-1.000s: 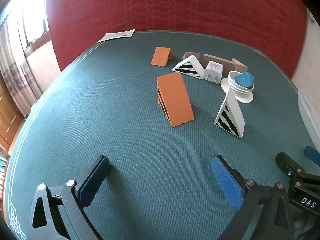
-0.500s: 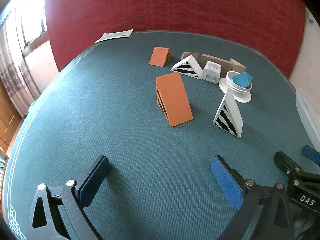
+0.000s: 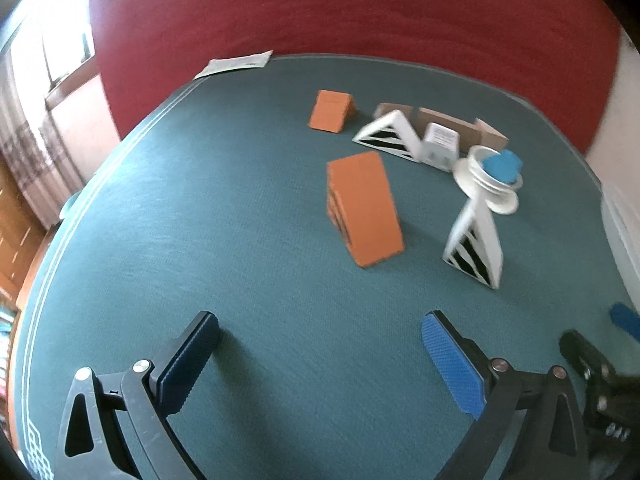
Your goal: Organize rigid objects
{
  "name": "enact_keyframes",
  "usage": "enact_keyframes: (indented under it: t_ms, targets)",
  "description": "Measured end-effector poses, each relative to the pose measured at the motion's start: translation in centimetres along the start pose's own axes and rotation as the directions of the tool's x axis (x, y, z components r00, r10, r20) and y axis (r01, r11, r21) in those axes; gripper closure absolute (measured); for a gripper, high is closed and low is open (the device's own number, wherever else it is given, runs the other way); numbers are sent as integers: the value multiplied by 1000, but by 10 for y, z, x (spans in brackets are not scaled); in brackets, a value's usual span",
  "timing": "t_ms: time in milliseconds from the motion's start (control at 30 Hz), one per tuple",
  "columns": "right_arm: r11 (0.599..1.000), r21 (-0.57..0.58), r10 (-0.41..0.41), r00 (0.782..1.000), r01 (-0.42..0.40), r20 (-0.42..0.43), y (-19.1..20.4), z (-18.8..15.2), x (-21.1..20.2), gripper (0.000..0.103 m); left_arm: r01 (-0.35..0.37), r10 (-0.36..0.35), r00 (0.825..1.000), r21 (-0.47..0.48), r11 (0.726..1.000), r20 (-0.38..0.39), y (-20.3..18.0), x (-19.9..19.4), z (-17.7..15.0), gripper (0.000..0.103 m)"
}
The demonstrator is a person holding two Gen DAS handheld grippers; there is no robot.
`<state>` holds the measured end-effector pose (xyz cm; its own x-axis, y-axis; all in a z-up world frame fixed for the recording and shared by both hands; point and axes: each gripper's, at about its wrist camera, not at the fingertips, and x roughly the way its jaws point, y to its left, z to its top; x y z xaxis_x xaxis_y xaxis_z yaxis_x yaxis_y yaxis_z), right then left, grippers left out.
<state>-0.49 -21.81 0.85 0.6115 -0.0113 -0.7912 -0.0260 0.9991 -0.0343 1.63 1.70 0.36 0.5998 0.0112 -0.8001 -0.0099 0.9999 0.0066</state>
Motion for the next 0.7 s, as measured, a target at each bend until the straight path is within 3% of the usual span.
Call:
enact_keyframes:
  t_ms: [433, 533, 700]
  targets:
    - [1000, -4, 7, 1000, -7, 4, -2, -3, -2, 0, -56, 61, 996, -73, 996, 64, -3, 7, 44, 4]
    - [1000, -9, 12, 1000, -12, 6, -1, -3, -4, 0, -75, 80, 995, -83, 994, 64, -5, 13, 49, 10]
    - [1000, -9, 13, 1000, -13, 6, 0, -4, -4, 0, -52, 55, 998, -95, 994, 23, -5, 28, 54, 22]
